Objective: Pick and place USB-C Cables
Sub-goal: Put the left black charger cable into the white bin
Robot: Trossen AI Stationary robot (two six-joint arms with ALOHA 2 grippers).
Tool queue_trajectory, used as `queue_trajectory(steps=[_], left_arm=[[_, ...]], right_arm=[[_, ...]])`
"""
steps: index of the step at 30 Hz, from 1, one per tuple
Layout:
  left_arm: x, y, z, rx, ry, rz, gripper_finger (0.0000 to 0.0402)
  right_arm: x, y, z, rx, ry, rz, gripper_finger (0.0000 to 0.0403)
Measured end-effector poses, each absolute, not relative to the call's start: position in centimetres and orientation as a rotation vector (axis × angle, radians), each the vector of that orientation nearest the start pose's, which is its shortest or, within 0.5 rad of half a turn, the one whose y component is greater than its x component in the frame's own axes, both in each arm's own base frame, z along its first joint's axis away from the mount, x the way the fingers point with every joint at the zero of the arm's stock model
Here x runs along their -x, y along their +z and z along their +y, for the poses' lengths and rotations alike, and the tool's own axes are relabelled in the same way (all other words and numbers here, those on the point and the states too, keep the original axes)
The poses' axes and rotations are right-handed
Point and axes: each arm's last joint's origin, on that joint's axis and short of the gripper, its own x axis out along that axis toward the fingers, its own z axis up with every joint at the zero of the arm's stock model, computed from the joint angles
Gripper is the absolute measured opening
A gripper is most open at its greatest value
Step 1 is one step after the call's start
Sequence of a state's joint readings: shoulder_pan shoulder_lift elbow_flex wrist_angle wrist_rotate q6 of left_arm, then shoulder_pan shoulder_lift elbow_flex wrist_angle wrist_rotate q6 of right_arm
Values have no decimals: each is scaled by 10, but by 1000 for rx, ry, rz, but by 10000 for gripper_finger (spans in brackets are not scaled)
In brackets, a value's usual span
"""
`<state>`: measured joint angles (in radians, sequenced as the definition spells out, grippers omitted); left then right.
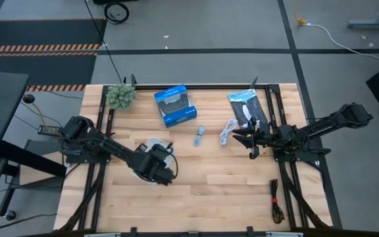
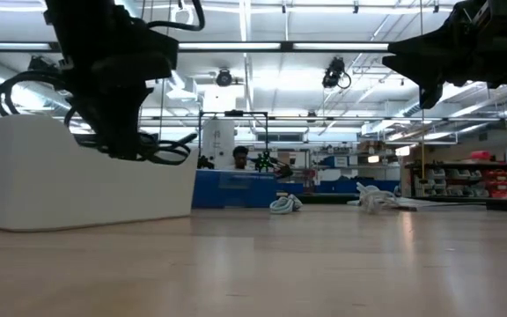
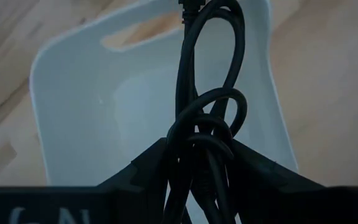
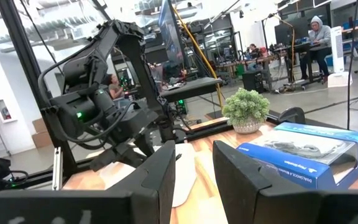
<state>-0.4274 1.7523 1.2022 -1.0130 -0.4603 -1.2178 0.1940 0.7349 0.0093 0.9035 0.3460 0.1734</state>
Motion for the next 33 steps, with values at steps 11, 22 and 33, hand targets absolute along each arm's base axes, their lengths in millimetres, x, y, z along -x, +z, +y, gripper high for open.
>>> queue_trajectory(steps=[11,22,33], left_arm=[[-290,199,-110,412,789,1236,275],[-296,216,-108,470,807,1298,246],[-288,171,-103,556,790,1494,142]], right_arm=[[-140,180,17,-220,-136,-185,114],[-140,180,17,-220,-137,-185,114],[-140,180,17,-220,-136,-185,114]])
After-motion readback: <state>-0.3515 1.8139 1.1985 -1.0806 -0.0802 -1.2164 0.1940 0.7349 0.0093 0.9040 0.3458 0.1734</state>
